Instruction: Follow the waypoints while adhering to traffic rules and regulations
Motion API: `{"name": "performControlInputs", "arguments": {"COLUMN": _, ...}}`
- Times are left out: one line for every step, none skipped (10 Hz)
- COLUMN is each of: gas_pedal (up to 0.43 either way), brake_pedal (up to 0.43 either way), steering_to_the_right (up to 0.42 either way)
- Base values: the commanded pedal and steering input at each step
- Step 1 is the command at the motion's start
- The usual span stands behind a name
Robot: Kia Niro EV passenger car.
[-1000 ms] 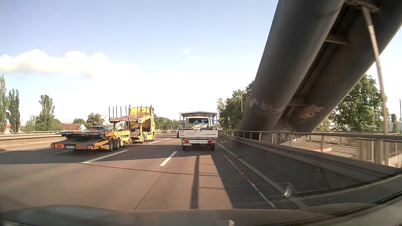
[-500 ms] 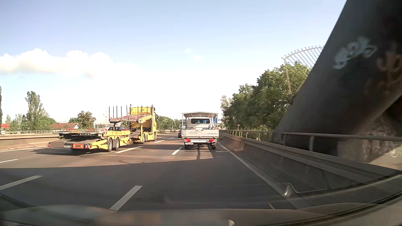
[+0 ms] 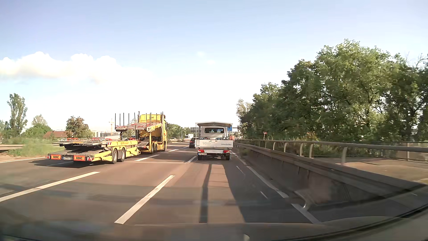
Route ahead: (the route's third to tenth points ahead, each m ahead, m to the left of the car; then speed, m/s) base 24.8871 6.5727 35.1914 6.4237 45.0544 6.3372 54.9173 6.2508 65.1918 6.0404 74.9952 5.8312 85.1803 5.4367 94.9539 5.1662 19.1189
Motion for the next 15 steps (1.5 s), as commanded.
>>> {"name": "performControlInputs", "arguments": {"gas_pedal": 0.118, "brake_pedal": 0.000, "steering_to_the_right": 0.002}}
{"name": "performControlInputs", "arguments": {"gas_pedal": 0.118, "brake_pedal": 0.000, "steering_to_the_right": 0.001}}
{"name": "performControlInputs", "arguments": {"gas_pedal": 0.118, "brake_pedal": 0.000, "steering_to_the_right": 0.001}}
{"name": "performControlInputs", "arguments": {"gas_pedal": 0.118, "brake_pedal": 0.000, "steering_to_the_right": 0.000}}
{"name": "performControlInputs", "arguments": {"gas_pedal": 0.118, "brake_pedal": 0.000, "steering_to_the_right": 0.000}}
{"name": "performControlInputs", "arguments": {"gas_pedal": 0.118, "brake_pedal": 0.000, "steering_to_the_right": 0.000}}
{"name": "performControlInputs", "arguments": {"gas_pedal": 0.118, "brake_pedal": 0.000, "steering_to_the_right": 0.000}}
{"name": "performControlInputs", "arguments": {"gas_pedal": 0.118, "brake_pedal": 0.000, "steering_to_the_right": 0.000}}
{"name": "performControlInputs", "arguments": {"gas_pedal": 0.118, "brake_pedal": 0.000, "steering_to_the_right": 0.000}}
{"name": "performControlInputs", "arguments": {"gas_pedal": 0.118, "brake_pedal": 0.000, "steering_to_the_right": 0.000}}
{"name": "performControlInputs", "arguments": {"gas_pedal": 0.118, "brake_pedal": 0.000, "steering_to_the_right": 0.001}}
{"name": "performControlInputs", "arguments": {"gas_pedal": 0.118, "brake_pedal": 0.000, "steering_to_the_right": 0.001}}
{"name": "performControlInputs", "arguments": {"gas_pedal": 0.118, "brake_pedal": 0.000, "steering_to_the_right": 0.001}}
{"name": "performControlInputs", "arguments": {"gas_pedal": 0.118, "brake_pedal": 0.000, "steering_to_the_right": 0.001}}
{"name": "performControlInputs", "arguments": {"gas_pedal": 0.118, "brake_pedal": 0.000, "steering_to_the_right": 0.001}}
